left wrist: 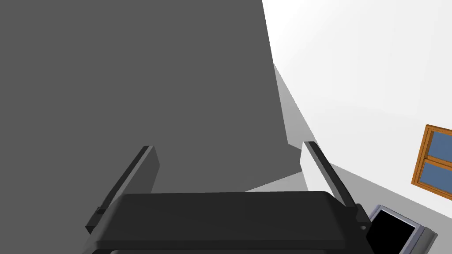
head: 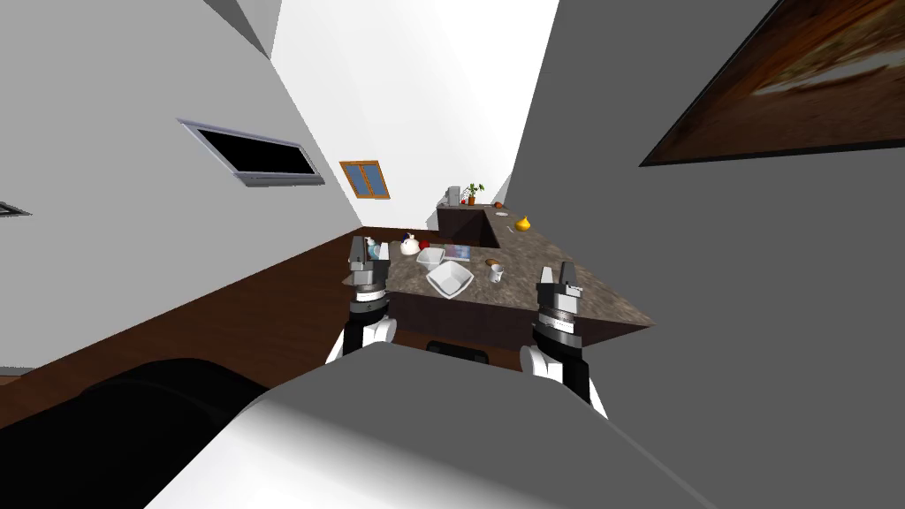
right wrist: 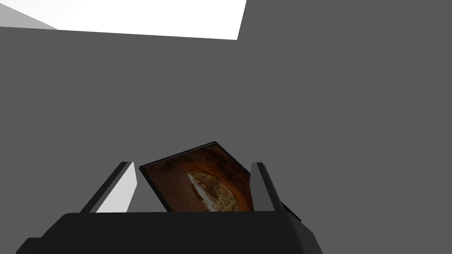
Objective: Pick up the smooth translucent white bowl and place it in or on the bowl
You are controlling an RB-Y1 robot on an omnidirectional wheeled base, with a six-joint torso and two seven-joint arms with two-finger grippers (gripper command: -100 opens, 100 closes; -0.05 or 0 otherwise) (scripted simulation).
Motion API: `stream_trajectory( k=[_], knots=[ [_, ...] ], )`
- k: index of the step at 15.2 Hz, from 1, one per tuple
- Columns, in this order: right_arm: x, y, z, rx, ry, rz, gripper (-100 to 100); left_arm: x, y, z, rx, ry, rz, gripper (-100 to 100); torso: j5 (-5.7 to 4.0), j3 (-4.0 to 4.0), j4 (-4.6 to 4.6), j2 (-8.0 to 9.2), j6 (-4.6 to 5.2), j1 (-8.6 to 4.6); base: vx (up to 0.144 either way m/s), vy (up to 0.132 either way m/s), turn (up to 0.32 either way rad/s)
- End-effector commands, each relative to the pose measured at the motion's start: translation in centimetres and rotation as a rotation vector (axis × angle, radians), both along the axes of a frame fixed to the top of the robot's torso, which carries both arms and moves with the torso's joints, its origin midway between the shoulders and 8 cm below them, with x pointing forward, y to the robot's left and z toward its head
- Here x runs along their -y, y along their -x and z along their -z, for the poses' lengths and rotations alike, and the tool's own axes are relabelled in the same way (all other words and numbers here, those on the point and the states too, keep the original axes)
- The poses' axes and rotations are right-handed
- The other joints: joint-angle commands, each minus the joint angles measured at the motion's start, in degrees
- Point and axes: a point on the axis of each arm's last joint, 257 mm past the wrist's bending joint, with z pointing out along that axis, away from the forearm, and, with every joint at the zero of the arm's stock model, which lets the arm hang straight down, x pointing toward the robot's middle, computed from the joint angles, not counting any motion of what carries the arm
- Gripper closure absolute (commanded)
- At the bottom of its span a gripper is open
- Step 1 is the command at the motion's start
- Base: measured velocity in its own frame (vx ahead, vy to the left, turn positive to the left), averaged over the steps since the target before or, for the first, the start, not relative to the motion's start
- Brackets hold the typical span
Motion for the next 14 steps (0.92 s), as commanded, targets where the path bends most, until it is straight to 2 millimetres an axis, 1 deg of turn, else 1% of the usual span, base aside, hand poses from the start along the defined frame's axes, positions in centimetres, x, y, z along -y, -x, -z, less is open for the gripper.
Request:
stream_trajectory(
  k=[1,4,5,6,7,8,9,10,11,12,13,14],
  knots=[
    [0.0,0.0,0.0,0.000,0.000,0.000,0,0.4,-0.7,0.4,-0.019,-0.020,0.020,-100,0.00,0.00,0.00,0.00,0.00,0.00,0.000,0.000,0.000],
    [0.0,0.0,0.0,0.000,0.000,0.000,0,1.0,-3.4,2.0,-0.086,-0.050,0.066,-100,0.01,-0.01,0.00,-0.01,0.01,0.06,-0.004,0.012,0.010],
    [0.0,0.0,0.0,0.000,0.000,0.000,0,1.0,-3.4,2.0,-0.086,-0.050,0.066,-100,0.02,-0.01,-0.01,-0.01,0.01,0.09,-0.008,0.020,0.006],
    [0.0,0.0,0.0,0.000,0.000,0.000,0,1.1,-4.7,2.8,-0.117,-0.056,0.081,-100,0.02,0.00,0.00,0.00,0.01,0.11,-0.010,0.023,0.010],
    [0.0,0.0,0.0,0.000,0.000,0.000,0,1.1,-4.7,2.8,-0.117,-0.056,0.081,-100,0.03,0.00,0.00,0.00,0.01,0.12,-0.010,0.020,0.008],
    [0.0,0.0,0.0,0.000,0.000,0.000,0,1.2,-6.1,3.7,-0.151,-0.059,0.094,-100,0.03,0.00,0.00,0.01,0.00,0.12,-0.012,0.022,0.016],
    [0.0,0.0,0.0,0.000,0.000,0.000,0,1.2,-6.1,3.7,-0.152,-0.058,0.094,-100,0.03,0.00,0.00,0.01,0.01,0.12,-0.013,0.022,0.010],
    [0.0,0.0,0.0,0.000,0.000,0.000,0,1.3,-7.7,4.6,-0.189,-0.059,0.106,-100,0.03,0.01,0.00,0.02,0.01,0.12,-0.015,0.023,0.019],
    [0.0,0.0,0.0,0.000,0.000,0.000,0,1.3,-7.7,4.6,-0.190,-0.059,0.106,-100,0.03,0.01,0.00,0.02,0.01,0.12,-0.014,0.021,0.011],
    [0.0,0.0,0.0,0.000,0.000,0.000,0,1.4,-9.3,5.4,-0.225,-0.058,0.118,-100,0.03,0.01,0.00,0.02,0.01,0.11,-0.016,0.022,0.018],
    [0.0,0.0,0.0,0.000,0.000,0.000,0,1.3,-9.4,5.7,-0.232,-0.057,0.117,-100,0.03,0.01,0.00,0.03,0.01,0.12,-0.017,0.023,0.015],
    [0.0,0.0,0.0,0.000,0.000,0.000,0,1.4,-10.7,6.3,-0.264,-0.056,0.127,-100,0.03,0.01,0.00,0.03,0.01,0.11,-0.020,0.026,0.020]
  ],
)
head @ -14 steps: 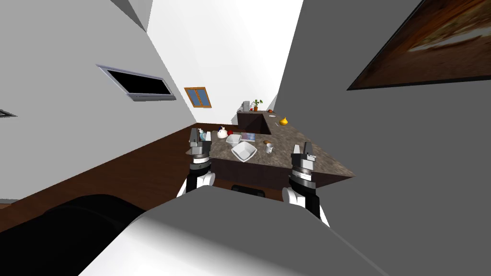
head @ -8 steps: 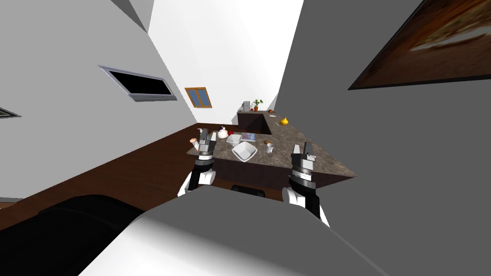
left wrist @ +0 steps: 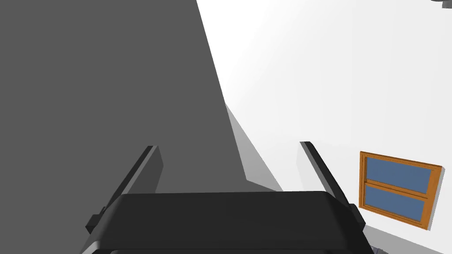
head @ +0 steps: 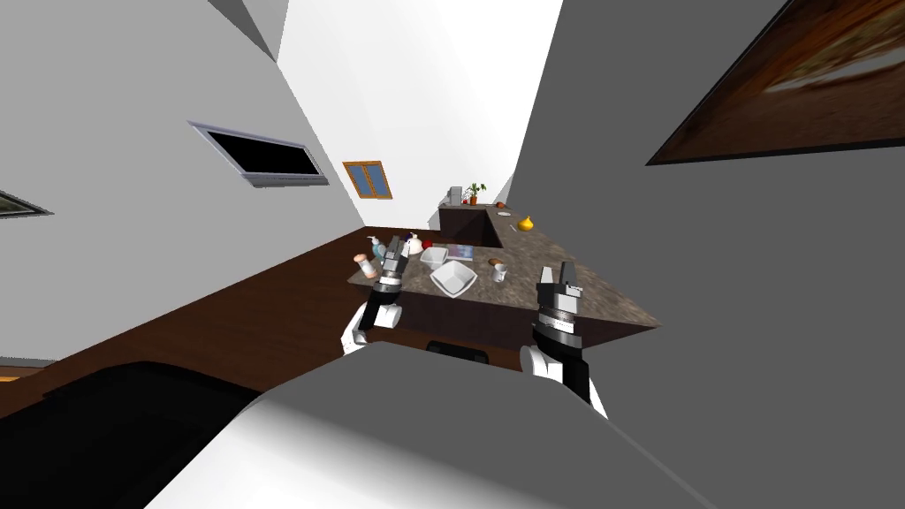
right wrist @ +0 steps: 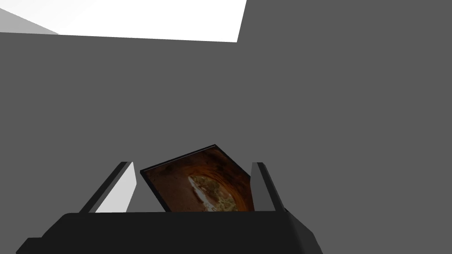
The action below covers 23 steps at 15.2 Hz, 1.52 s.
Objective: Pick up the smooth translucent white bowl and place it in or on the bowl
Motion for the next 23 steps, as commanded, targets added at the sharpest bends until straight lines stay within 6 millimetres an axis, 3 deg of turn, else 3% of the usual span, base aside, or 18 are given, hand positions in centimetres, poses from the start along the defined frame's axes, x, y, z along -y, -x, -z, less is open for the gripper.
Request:
stream_trajectory(
  k=[1,2,4,7,9,10,12,13,15,16,18,19,21,23],
  knots=[
    [0.0,0.0,0.0,0.000,0.000,0.000,0,-0.1,-1.7,1.3,-0.046,0.002,0.005,-100,0.00,0.00,0.00,0.00,0.00,0.00,-0.019,0.027,0.014],
    [0.0,0.0,0.0,0.000,0.000,0.000,0,0.0,-3.0,1.7,-0.073,0.004,0.015,-100,0.00,0.00,0.00,0.00,0.00,0.01,-0.021,0.028,0.018],
    [0.0,0.0,0.0,0.000,0.000,0.000,0,-0.1,-3.6,2.4,-0.094,0.005,0.012,-100,0.00,0.01,0.00,0.01,-0.01,0.01,-0.016,0.024,0.013],
    [0.0,0.0,0.0,0.000,0.000,0.000,0,-0.1,-6.9,4.2,-0.171,0.015,0.024,-100,0.00,-0.01,0.00,-0.01,-0.01,0.02,-0.016,0.031,0.021],
    [0.0,0.0,0.0,0.000,0.000,0.000,0,-0.2,-7.6,5.0,-0.198,0.017,0.020,-100,0.01,0.00,0.00,0.00,-0.01,0.03,-0.018,0.025,0.012],
    [0.0,0.0,0.0,0.000,0.000,0.000,0,-0.2,-9.1,5.8,-0.233,0.023,0.025,-100,0.00,0.00,0.00,0.01,-0.01,-0.01,-0.019,0.026,0.021],
    [0.0,0.0,0.0,0.000,0.000,0.000,0,-0.2,-9.6,6.3,-0.253,0.024,0.022,-100,0.00,0.01,0.00,0.01,0.00,0.00,-0.017,0.025,0.013],
    [0.0,0.0,0.0,0.000,0.000,0.000,0,-0.2,-11.2,7.1,-0.290,0.032,0.027,-100,0.00,0.01,0.00,0.01,-0.01,-0.01,-0.018,0.028,0.029],
    [0.0,0.0,0.0,0.000,0.000,0.000,0,-0.2,-11.7,7.6,-0.311,0.033,0.023,-100,0.00,0.00,0.00,0.01,-0.01,0.01,-0.016,0.027,0.014],
    [0.0,0.0,0.0,0.000,0.000,0.000,0,-0.2,-13.1,8.4,-0.346,0.042,0.027,-100,0.00,0.00,0.00,0.00,-0.01,-0.01,-0.016,0.028,0.023],
    [0.0,0.0,0.0,0.000,0.000,0.000,0,-0.2,-13.7,8.9,-0.371,0.043,0.023,-100,0.00,0.00,0.00,0.00,-0.01,0.00,-0.016,0.025,0.013],
    [0.0,0.0,0.0,0.000,0.000,0.000,0,-0.1,-15.1,9.5,-0.404,0.053,0.027,-100,0.00,0.00,0.00,0.00,-0.01,-0.02,-0.020,0.024,0.028],
    [0.0,0.0,0.0,0.000,0.000,0.000,0,-0.1,-15.6,10.3,-0.433,0.054,0.022,-100,0.00,0.01,0.00,0.01,-0.01,0.00,-0.018,0.027,0.015],
    [0.0,0.0,0.0,0.000,0.000,0.000,0,0.0,-17.4,11.3,-0.484,0.065,0.022,-100,0.00,0.00,0.00,0.01,0.00,0.00,-0.018,0.030,0.031]
  ],
)
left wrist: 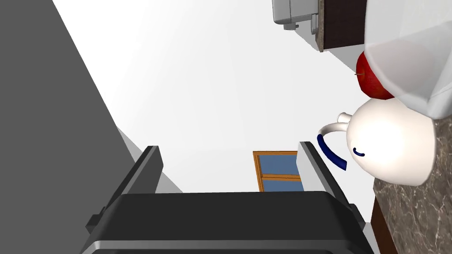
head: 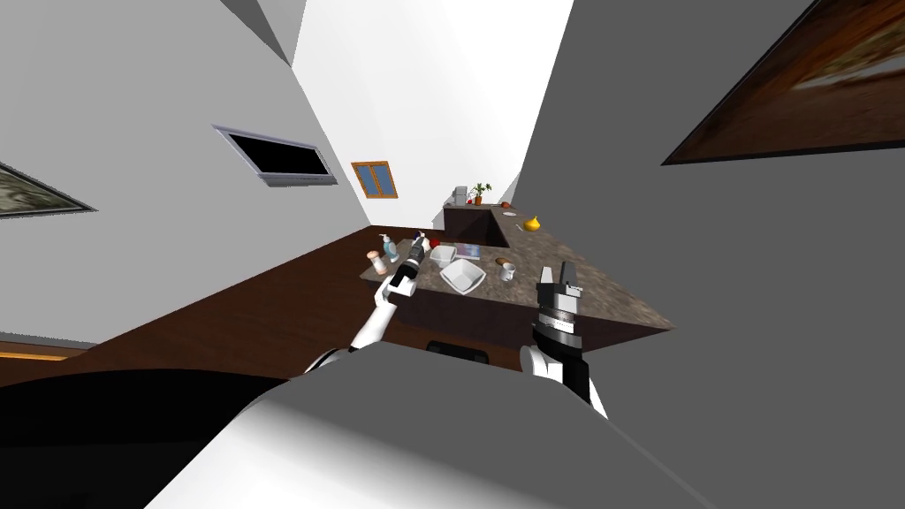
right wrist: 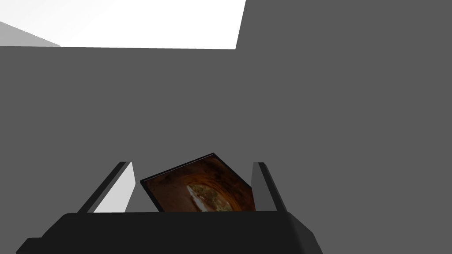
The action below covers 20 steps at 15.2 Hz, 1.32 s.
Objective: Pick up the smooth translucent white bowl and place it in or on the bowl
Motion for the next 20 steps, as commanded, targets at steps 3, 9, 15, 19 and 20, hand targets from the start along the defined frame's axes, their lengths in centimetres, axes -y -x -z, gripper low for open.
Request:
stream_trajectory(
  k=[3,9,15,19,20],
  knots=[
    [0.0,0.0,0.0,0.000,0.000,0.000,0,0.1,-2.4,2.1,-0.095,0.014,-0.005,-100,0.00,0.00,0.00,0.00,-0.01,0.01,-0.017,0.029,0.017],
    [0.0,0.0,0.0,0.000,0.000,0.000,0,0.7,-5.6,4.3,-0.220,0.036,-0.011,-100,-0.01,0.00,0.00,-0.01,-0.01,-0.01,-0.015,0.026,0.020],
    [0.0,0.0,0.0,0.000,0.000,0.000,0,1.5,-7.9,6.4,-0.339,0.059,-0.018,-100,-0.01,0.00,0.00,-0.01,-0.01,-0.04,-0.012,0.021,0.014],
    [0.0,0.0,0.0,0.000,0.000,0.000,0,2.1,-9.4,7.7,-0.424,0.066,-0.024,-100,-0.01,0.00,0.00,0.00,-0.01,-0.03,-0.013,0.026,0.023],
    [0.0,0.0,0.0,0.000,0.000,0.000,0,2.0,-9.3,8.2,-0.444,0.065,-0.029,-100,-0.01,0.00,0.00,-0.01,0.00,-0.02,-0.007,0.022,0.003]
  ],
)
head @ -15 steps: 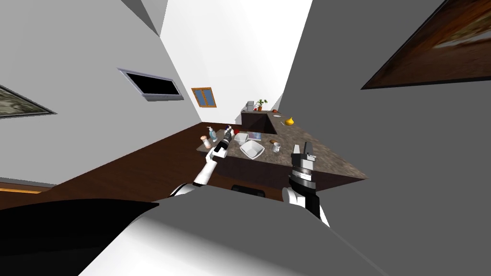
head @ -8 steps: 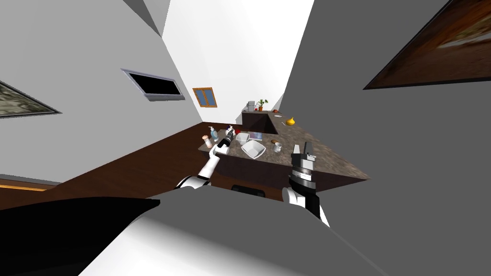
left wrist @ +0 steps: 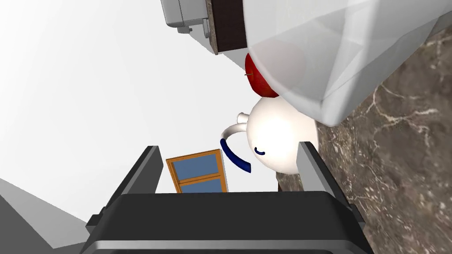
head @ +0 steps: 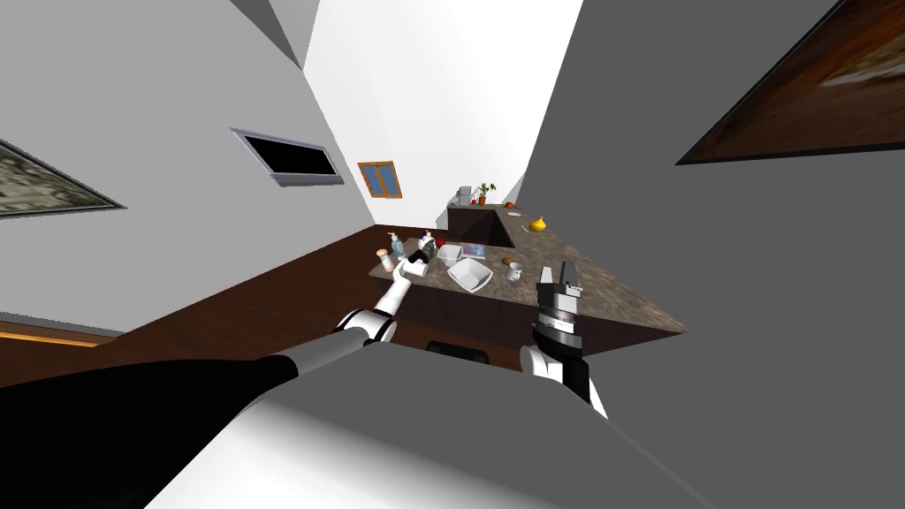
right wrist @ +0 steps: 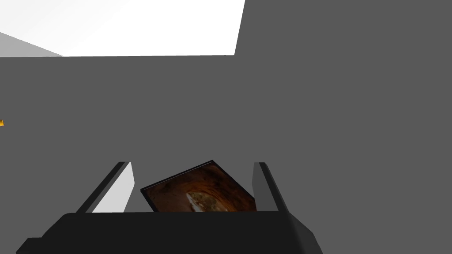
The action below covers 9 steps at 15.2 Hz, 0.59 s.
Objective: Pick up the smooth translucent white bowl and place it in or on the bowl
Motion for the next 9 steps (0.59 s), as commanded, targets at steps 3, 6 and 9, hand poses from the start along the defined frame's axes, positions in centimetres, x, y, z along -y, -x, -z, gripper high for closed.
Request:
stream_trajectory(
  k=[3,6,9],
  knots=[
    [0.0,0.0,0.0,0.000,0.000,0.000,0,0.6,-0.9,1.6,-0.098,0.008,-0.008,-100,0.00,0.00,0.00,0.01,0.00,0.01,-0.011,0.025,0.019],
    [0.0,0.0,0.0,0.000,0.000,0.000,0,1.3,-1.6,2.5,-0.165,0.015,-0.012,-100,0.00,0.00,0.00,0.00,0.00,-0.01,-0.011,0.021,0.017],
    [0.0,0.0,0.0,0.000,0.000,0.000,0,2.1,-2.1,3.1,-0.229,0.022,-0.014,-100,-0.01,0.00,0.00,-0.01,0.01,-0.02,-0.007,0.020,0.016]
  ],
)
